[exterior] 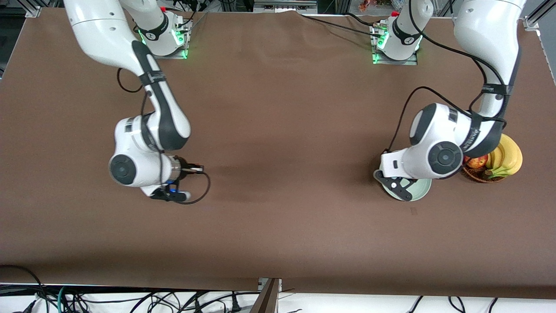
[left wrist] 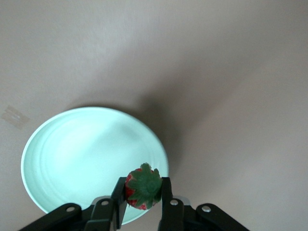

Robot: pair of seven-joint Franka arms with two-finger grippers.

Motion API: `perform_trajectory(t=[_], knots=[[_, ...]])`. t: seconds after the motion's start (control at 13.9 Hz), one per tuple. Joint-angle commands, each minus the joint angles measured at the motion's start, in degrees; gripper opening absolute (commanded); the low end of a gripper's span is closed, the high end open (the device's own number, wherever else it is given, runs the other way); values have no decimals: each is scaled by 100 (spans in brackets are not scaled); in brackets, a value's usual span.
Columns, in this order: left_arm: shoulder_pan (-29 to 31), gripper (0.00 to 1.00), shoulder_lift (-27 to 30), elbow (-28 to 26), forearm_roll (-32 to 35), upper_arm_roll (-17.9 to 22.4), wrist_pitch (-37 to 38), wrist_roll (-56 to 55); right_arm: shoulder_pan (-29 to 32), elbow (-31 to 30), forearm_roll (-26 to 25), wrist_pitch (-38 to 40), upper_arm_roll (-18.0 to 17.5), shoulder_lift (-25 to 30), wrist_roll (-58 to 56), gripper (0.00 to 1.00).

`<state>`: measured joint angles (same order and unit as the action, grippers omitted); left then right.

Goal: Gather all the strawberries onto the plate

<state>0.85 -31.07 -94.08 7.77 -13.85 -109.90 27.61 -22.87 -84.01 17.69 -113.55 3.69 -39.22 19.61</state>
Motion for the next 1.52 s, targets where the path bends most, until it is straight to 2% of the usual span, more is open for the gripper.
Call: perform_trajectory(t=[0.0, 0.14, 0.29, 0.36, 0.43, 0.58, 0.79, 0.94, 1.01, 1.08, 1.15, 1.3, 1.44], knots=[[283, 6, 137, -784, 425, -100, -818, 762, -689, 156, 77, -883, -79, -138, 1417, 16], [336, 8, 93, -1294, 784, -92, -1600, 1044, -1226, 165, 76, -1920, -87, -331, 2377, 16], [494, 9, 75, -1761, 1225, -100, -2374, 1054, -1771, 165, 68, -2581, -87, -498, 2845, 16], [495, 21, 75, -1789, 1235, -100, -2413, 1054, -1991, 165, 68, -2845, -87, -551, 2968, 16], [486, 99, 101, -1781, 1244, -109, -2404, 1063, -2185, 200, 76, -3161, -87, -647, 3048, 16], [495, 100, 189, -1772, 1244, -118, -2361, 1255, -2572, 436, 76, -3576, -87, -927, 3250, 16], [495, 100, 513, -1702, 1104, -214, -1739, 1168, -2977, 1008, 68, -3962, -87, -1543, 3996, 19], [504, 100, 699, -1535, 509, -258, -1098, 1063, -3030, 1053, 76, -4209, -87, -1693, 4042, 23], [504, 100, 830, -1526, 167, -250, -877, 871, -3030, 1053, 76, -4219, -87, -1720, 4042, 34], [504, 100, 944, -1534, -98, -250, -744, 547, -3030, 1053, 59, -4210, -87, -1703, 4016, 83], [504, 100, 989, -1534, -248, -267, -647, 222, -3030, 1053, 24, -4167, -70, -1668, 3998, 100], [469, 100, 1015, -1631, -660, -276, -655, -280, -2943, 1053, 6, -3922, 0, -1467, 3937, 100], [460, 100, 1112, -1693, -768, -459, -655, -903, -2698, 1053, 6, -2880, 237, -1046, 3640, 100]])
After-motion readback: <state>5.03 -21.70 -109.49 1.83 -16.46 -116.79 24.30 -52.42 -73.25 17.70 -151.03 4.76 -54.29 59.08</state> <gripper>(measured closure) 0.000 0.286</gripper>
